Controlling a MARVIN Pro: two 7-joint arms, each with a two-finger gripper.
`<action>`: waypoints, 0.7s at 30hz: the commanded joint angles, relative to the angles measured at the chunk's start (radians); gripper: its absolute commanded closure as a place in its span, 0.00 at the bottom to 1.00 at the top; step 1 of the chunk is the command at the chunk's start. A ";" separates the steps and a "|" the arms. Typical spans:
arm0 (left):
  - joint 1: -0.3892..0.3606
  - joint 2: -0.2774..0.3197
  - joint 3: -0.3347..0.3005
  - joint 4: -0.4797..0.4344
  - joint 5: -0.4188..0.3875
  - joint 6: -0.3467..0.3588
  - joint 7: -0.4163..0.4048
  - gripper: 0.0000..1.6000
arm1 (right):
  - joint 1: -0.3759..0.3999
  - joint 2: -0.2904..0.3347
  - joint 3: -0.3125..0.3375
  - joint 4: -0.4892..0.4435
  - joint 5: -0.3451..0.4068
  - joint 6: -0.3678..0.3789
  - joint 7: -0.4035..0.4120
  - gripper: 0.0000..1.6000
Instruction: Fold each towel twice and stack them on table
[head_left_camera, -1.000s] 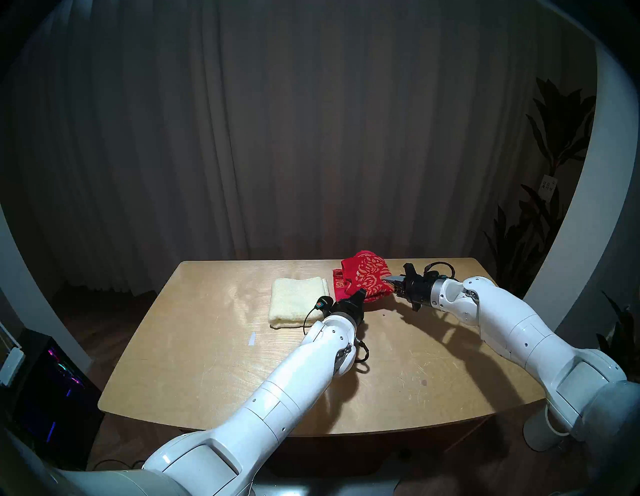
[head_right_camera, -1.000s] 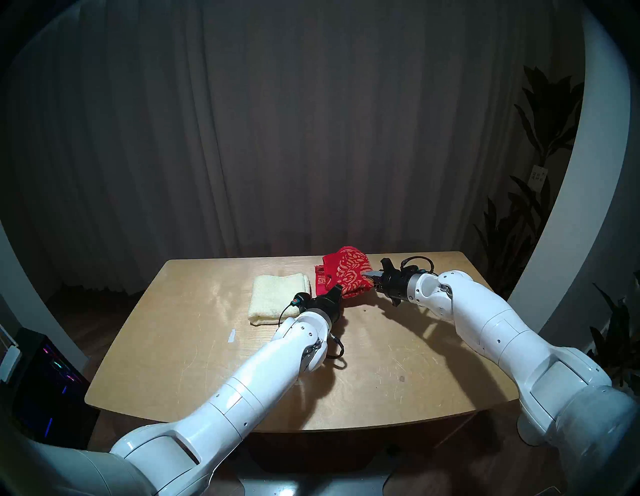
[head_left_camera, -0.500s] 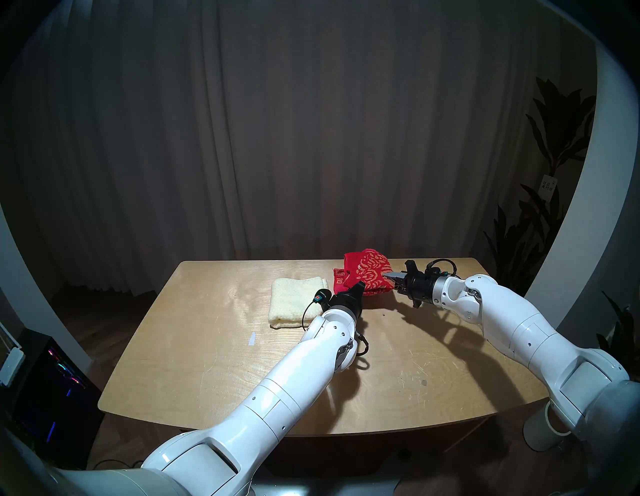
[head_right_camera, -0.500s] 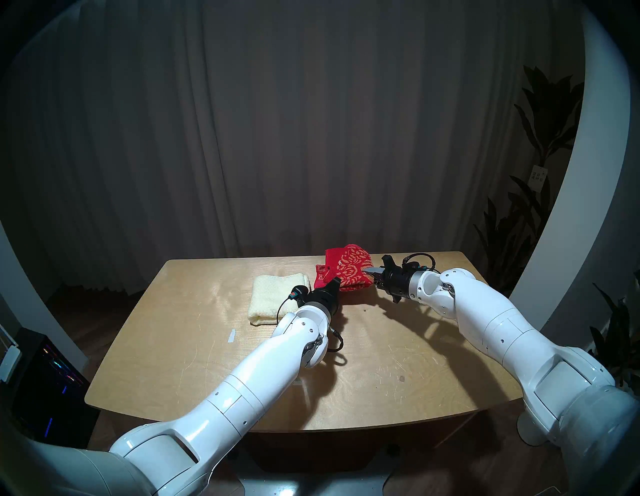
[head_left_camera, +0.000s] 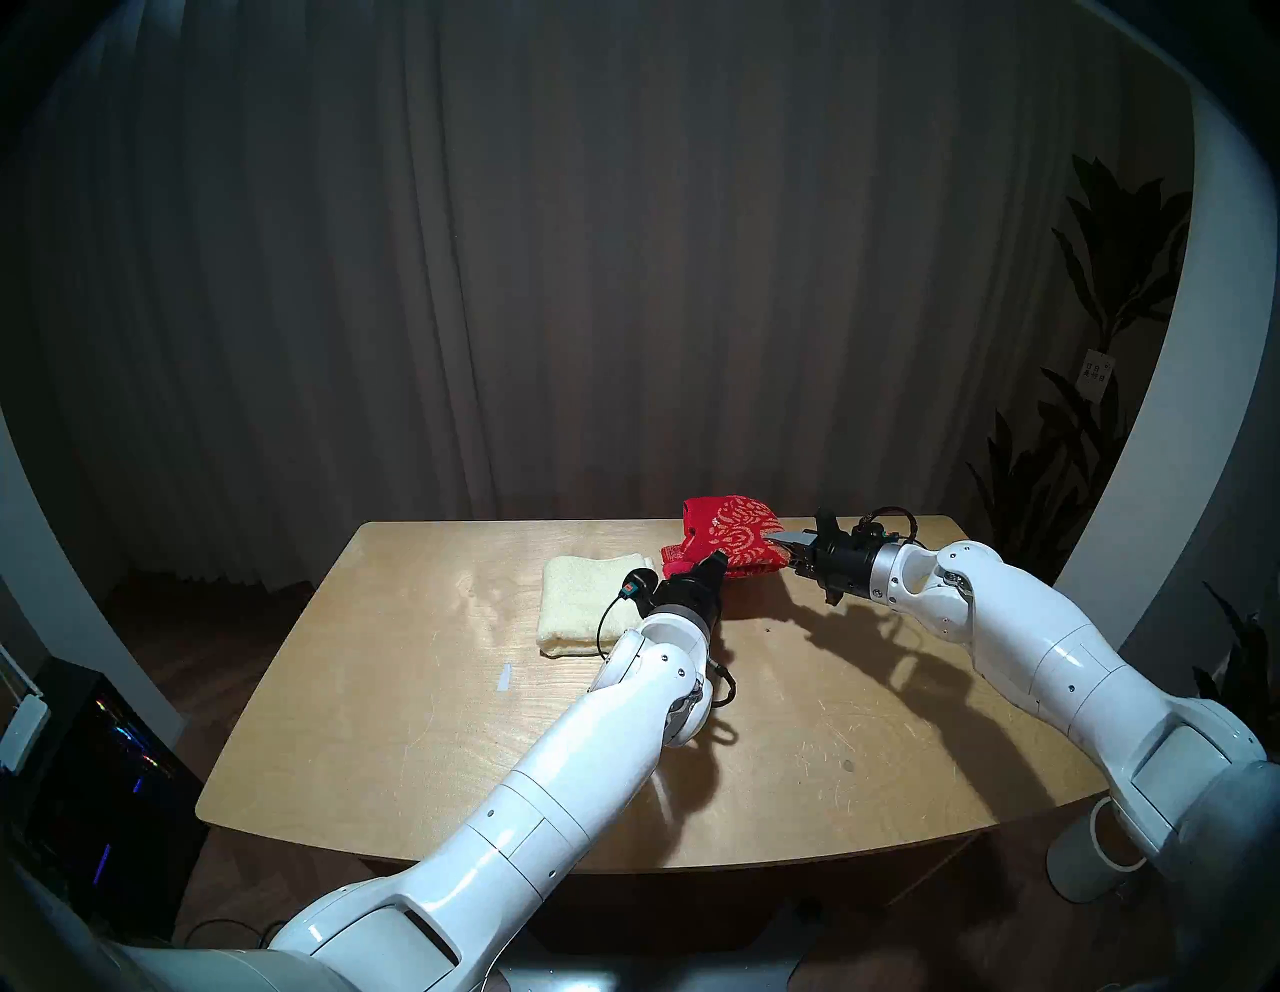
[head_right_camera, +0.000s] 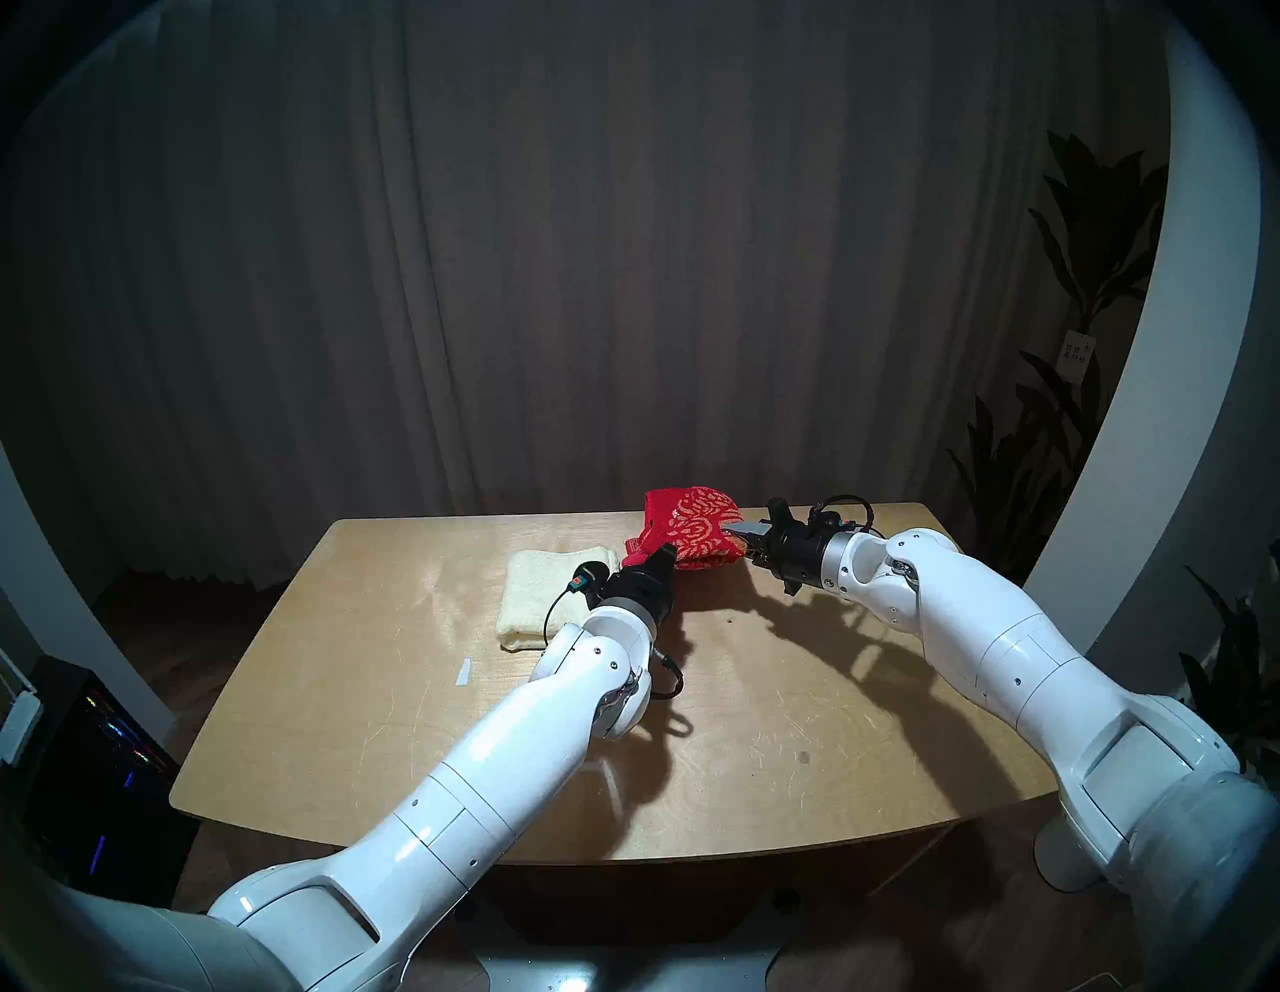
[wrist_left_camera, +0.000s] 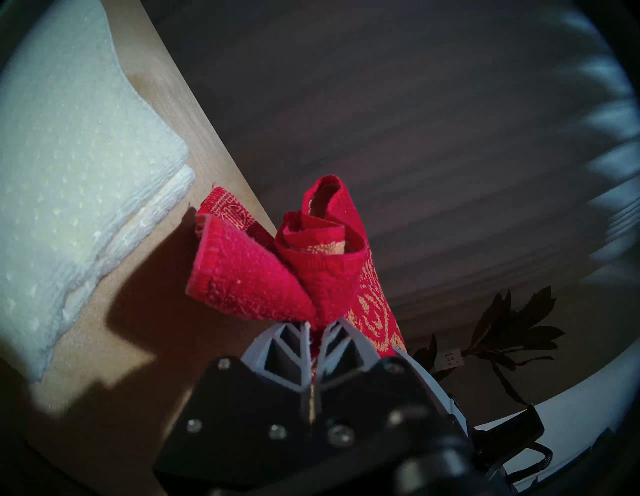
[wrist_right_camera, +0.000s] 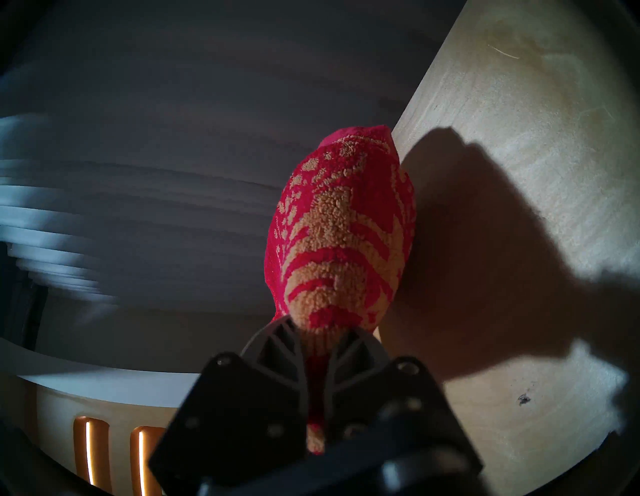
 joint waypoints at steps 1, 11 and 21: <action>0.020 0.058 -0.033 -0.080 0.024 -0.033 0.015 1.00 | 0.004 0.050 0.043 -0.048 0.015 -0.021 0.027 1.00; 0.051 0.104 -0.058 -0.166 0.050 -0.049 0.027 1.00 | -0.008 0.053 0.050 -0.117 0.008 -0.035 0.057 1.00; 0.078 0.143 -0.094 -0.231 0.060 -0.054 0.039 1.00 | -0.002 0.035 0.044 -0.154 -0.001 -0.056 0.051 1.00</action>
